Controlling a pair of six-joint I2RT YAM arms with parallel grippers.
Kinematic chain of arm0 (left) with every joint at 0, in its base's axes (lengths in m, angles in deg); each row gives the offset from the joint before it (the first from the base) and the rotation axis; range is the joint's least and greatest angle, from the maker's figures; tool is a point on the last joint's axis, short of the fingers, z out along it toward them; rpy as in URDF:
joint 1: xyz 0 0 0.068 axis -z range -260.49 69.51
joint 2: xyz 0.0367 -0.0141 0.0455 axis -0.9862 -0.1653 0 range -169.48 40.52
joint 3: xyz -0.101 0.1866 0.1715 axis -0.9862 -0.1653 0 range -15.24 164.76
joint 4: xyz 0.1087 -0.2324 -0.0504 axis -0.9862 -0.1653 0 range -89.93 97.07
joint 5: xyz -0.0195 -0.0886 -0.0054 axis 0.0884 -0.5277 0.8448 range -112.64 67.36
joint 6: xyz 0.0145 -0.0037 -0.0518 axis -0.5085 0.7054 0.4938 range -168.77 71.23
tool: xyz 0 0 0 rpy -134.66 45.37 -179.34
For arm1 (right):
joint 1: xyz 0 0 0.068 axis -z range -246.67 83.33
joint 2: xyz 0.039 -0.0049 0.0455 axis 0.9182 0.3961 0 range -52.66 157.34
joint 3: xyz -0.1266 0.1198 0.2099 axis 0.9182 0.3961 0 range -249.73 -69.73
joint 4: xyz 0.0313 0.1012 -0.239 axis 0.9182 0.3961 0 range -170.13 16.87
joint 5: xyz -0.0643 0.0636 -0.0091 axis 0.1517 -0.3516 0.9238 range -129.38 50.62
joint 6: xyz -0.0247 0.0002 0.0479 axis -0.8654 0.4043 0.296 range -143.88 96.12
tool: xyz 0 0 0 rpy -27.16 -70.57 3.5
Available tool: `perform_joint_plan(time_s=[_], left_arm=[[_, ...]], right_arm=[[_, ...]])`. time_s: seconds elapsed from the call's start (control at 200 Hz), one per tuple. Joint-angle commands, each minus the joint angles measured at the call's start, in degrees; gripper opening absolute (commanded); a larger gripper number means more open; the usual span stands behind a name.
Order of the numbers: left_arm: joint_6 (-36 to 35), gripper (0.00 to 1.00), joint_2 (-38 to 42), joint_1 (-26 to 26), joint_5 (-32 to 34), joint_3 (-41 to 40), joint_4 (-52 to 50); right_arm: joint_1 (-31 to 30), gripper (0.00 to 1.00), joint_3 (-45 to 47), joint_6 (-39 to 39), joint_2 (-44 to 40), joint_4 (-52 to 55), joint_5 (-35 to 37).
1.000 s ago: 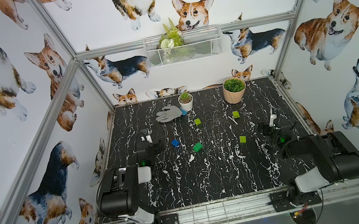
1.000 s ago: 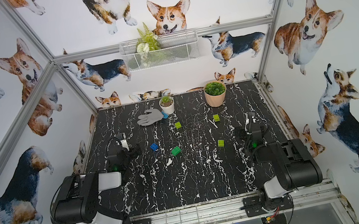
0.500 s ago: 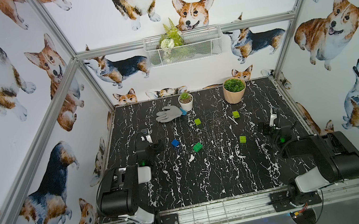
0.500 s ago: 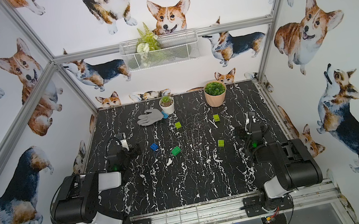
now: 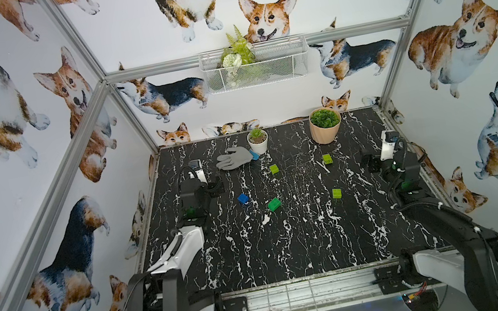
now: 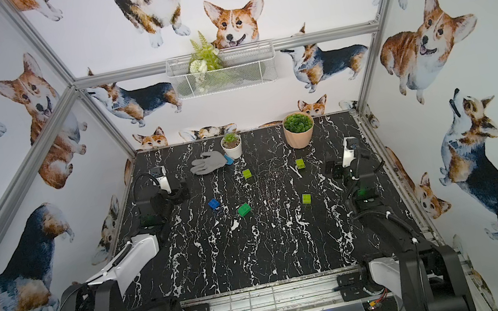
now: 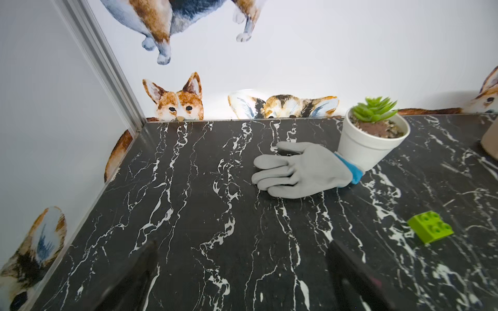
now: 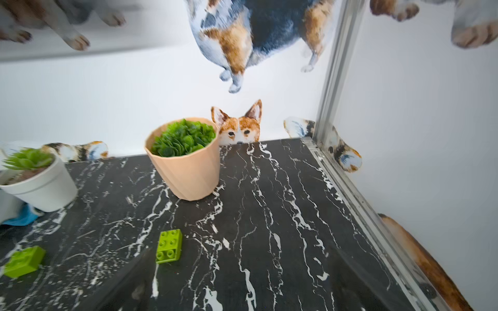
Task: Assemble the letter s with lego
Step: Move the lego brick at the center of the board.
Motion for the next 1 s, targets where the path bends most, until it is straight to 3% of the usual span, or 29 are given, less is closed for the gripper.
perform_joint_plan(time_s=[0.0,0.175,0.335,0.466,0.686,0.861,0.996], left_arm=[[3.14,1.0,3.54,1.52,1.41,3.33,-20.09],[5.75,1.0,8.03,3.91,-0.52,8.7,-36.17],[3.35,1.0,8.73,4.08,-9.28,16.0,-53.39],[0.99,1.0,6.6,5.72,-14.38,17.78,-60.74],[-6.57,1.0,2.34,7.72,-21.99,18.74,-57.64],[-8.15,0.99,-7.4,13.97,-21.31,23.93,-57.91],[-11.63,0.98,-12.58,17.95,-21.78,25.51,-55.7]], right_arm=[[-0.6,1.0,-3.54,1.63,-4.33,13.18,-6.86],[-4.87,1.0,-9.93,0.72,-7.58,28.83,-13.44],[-7.83,1.0,-16.34,0.79,-8.54,43.37,-23.99],[-10.06,1.0,-18.74,-0.08,-9.45,51.8,-30.08],[-17.25,1.0,-19.72,-1.58,-9.33,57.91,-29.28],[-23.38,1.0,-19.11,-2.04,-6.27,58.1,-25.12],[-24.6,1.0,-17.75,-1.76,-4.68,56.14,-24.1]])
